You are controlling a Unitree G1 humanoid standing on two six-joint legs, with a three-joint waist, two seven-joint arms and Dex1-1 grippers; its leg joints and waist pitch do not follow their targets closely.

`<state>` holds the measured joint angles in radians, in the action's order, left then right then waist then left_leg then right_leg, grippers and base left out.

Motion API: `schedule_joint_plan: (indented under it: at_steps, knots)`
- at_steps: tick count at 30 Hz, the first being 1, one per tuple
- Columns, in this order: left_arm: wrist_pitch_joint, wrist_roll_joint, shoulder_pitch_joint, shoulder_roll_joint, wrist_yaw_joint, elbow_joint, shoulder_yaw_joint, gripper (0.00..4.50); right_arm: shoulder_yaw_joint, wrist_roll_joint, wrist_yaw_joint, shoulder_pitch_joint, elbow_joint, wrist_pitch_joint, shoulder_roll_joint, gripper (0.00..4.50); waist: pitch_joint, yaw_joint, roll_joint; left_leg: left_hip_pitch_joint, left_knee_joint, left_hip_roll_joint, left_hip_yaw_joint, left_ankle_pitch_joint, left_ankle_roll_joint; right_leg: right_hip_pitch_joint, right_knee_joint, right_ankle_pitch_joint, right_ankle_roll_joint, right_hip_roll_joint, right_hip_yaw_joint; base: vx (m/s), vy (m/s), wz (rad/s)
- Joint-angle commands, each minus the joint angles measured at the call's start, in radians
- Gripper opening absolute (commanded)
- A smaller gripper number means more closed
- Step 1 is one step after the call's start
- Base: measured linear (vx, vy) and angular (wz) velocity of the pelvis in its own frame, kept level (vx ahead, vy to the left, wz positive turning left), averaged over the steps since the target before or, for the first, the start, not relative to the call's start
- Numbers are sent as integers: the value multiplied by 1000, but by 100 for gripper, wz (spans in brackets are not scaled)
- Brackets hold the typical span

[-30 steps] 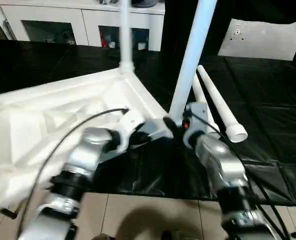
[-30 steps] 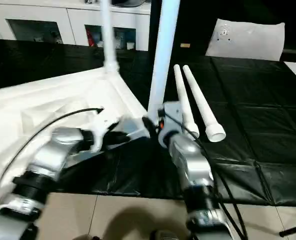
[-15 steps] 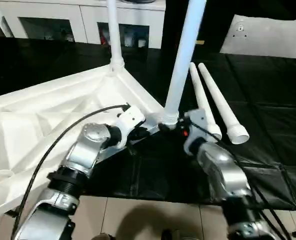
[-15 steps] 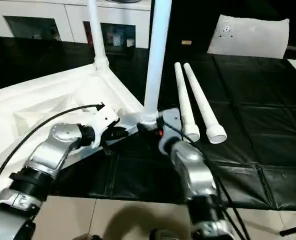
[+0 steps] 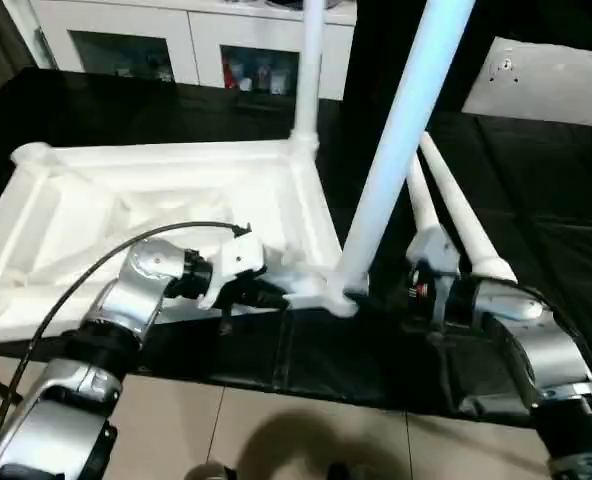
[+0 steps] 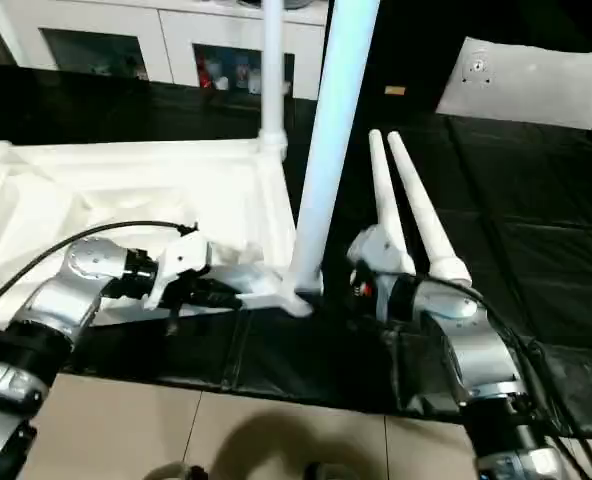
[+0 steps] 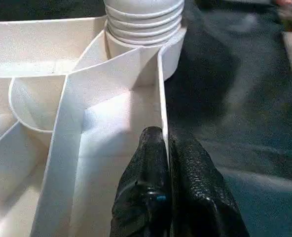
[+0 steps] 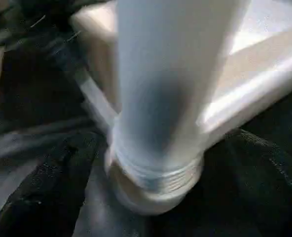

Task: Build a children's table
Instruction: Rotate leg to tighten

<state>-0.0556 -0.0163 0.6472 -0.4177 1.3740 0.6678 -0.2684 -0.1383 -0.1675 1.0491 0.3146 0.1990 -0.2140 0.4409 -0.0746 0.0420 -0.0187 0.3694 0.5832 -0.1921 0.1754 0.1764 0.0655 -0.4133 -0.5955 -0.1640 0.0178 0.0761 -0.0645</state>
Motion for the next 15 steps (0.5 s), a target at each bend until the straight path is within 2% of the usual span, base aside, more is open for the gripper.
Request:
schedule_joint_plan:
  at_steps: [1, 5, 10, 11, 15]
  knots:
    - [-42, 20, 34, 6, 101, 6, -33, 0, -37, -11, 88, 16, -13, 3, 18, 442, 72, 3, 0, -10, -62, -36, -2, 190, -75, 59, 63, -194, 234, 60, 46, 0, 0, 0]
    - [-73, 22, 52, 8, 151, 38, -43, 0, -72, -1, 130, 36, 16, 21, 26, 404, 70, 14, 0, -13, -62, -40, 0, 198, -72, 56, 63, -201, 244, 62, 46, 0, 0, 0]
    - [-121, 17, 78, 13, 202, 75, -61, 0, -90, 13, 154, 75, 77, 43, 24, 361, 67, 20, -2, -13, -64, -39, -1, 217, -54, 55, 64, -234, 237, 64, 46, 0, 0, 0]
    - [-121, 17, 78, 13, 202, 75, -61, 0, -90, 13, 154, 75, 77, 43, 24, 361, 68, 21, -2, -13, -64, -39, -1, 215, -55, 56, 64, -234, 236, 64, 46, 0, 0, 0]
    - [-139, 19, 87, 17, 229, 97, -66, 0, -98, 0, 189, 84, 80, 33, 28, 313, 68, 23, -3, -11, -63, -39, -1, 195, -64, 57, 61, -208, 239, 63, 45, 0, 0, 0]
